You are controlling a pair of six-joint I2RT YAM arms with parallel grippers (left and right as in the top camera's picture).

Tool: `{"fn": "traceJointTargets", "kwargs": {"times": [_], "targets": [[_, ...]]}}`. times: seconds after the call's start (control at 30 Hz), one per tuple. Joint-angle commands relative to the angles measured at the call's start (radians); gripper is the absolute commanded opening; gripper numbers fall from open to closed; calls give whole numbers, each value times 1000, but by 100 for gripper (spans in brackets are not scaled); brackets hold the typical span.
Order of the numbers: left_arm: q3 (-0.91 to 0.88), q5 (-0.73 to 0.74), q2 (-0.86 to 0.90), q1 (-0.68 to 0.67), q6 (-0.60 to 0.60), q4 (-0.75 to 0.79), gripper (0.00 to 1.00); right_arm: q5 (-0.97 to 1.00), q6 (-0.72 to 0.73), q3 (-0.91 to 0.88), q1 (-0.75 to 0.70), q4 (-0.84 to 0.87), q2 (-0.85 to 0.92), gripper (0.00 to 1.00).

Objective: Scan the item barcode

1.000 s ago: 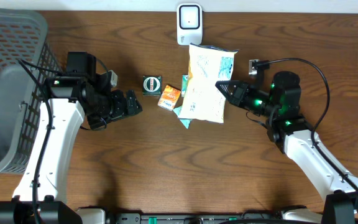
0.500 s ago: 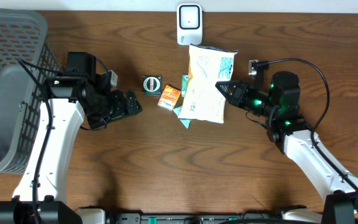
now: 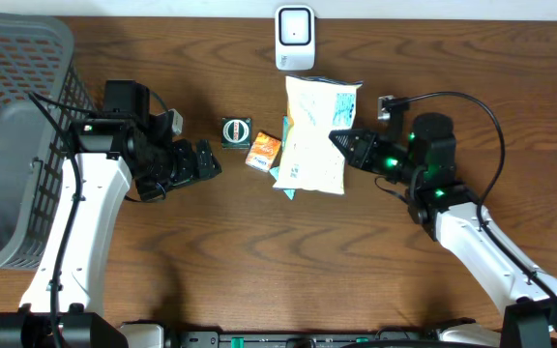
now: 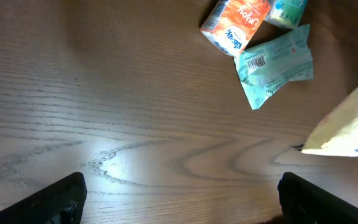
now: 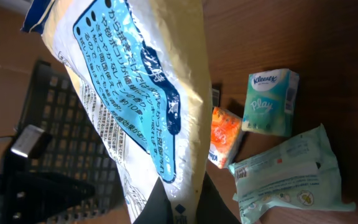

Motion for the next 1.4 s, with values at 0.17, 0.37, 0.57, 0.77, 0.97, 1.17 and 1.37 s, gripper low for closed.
{"fn": "traceJointTargets", "kwargs": {"times": [0.17,0.37,0.57,0.77,0.97,1.17,1.37], "targets": [[-2,5,7,-2,13,-2,98,58,-88,95,21,-32,-19,1],[-2,5,7,-2,13,-2,97,182,-240,291,23,-297,-19,2],[-2,5,7,-2,13,-2,98,627,-409,521,23,-715,-19,1],[-2,5,7,-2,13,-2,98,1004,-475,573,21,-877,-14,1],[-2,5,7,-2,13,-2,98,1260,-475,570,21,-936,64,1],[-2,5,7,-2,13,-2,98,1439,-489,566,21,-935,247,1],[-2,5,7,-2,13,-2,98,1509,-537,566,29,-918,415,1]]}}
